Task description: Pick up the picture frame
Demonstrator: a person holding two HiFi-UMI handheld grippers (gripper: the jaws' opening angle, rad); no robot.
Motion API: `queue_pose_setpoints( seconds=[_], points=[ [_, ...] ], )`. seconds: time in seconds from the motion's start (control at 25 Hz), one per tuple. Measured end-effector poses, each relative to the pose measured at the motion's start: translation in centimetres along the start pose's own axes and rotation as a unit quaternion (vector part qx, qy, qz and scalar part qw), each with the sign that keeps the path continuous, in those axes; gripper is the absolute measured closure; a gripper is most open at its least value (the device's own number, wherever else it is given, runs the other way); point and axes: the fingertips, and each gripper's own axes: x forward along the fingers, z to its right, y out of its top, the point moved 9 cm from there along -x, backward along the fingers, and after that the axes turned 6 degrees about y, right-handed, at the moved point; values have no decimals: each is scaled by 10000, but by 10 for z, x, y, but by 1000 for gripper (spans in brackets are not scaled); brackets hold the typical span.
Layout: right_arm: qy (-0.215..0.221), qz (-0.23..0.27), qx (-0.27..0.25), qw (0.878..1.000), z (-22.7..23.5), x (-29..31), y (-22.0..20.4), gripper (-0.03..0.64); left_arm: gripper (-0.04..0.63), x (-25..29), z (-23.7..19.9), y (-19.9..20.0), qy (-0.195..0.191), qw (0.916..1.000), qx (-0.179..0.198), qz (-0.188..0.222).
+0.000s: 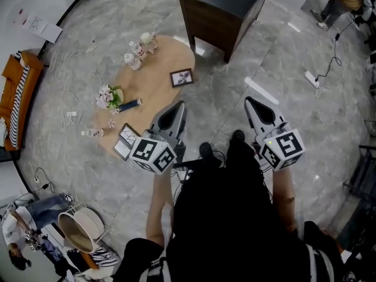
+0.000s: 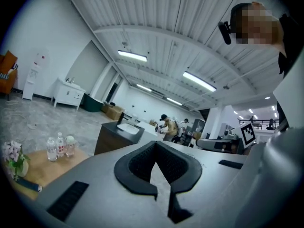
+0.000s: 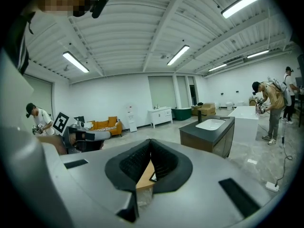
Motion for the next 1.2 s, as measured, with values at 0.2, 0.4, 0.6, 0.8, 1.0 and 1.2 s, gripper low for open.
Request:
queue_pose_setpoints(
  seconds=[0.2, 0.4, 0.6, 0.8, 1.0, 1.2],
  points=[
    [338, -63, 56, 9994, 25, 39, 2, 604, 583, 19, -14, 3, 224, 9997, -54, -18],
    [868, -97, 55, 9962, 73, 89, 21, 604, 583, 59, -23, 13, 665, 9976, -177, -27],
    [1436, -208, 5, 9894, 126, 137, 39, 604, 583, 108, -30, 19, 1172, 9923, -411, 13],
    [1991, -431, 46, 9790, 180, 180, 41, 604, 583, 167, -38, 14, 1556, 9857, -640, -54],
    [2437, -783, 89, 9667, 216, 210, 20, 604, 583, 201, -51, -13, 1993, 9746, -1021, -67],
    [2646, -1092, 89, 9581, 239, 233, -10, 604, 583, 224, -75, -52, 2327, 9634, -1319, -167]
  ],
)
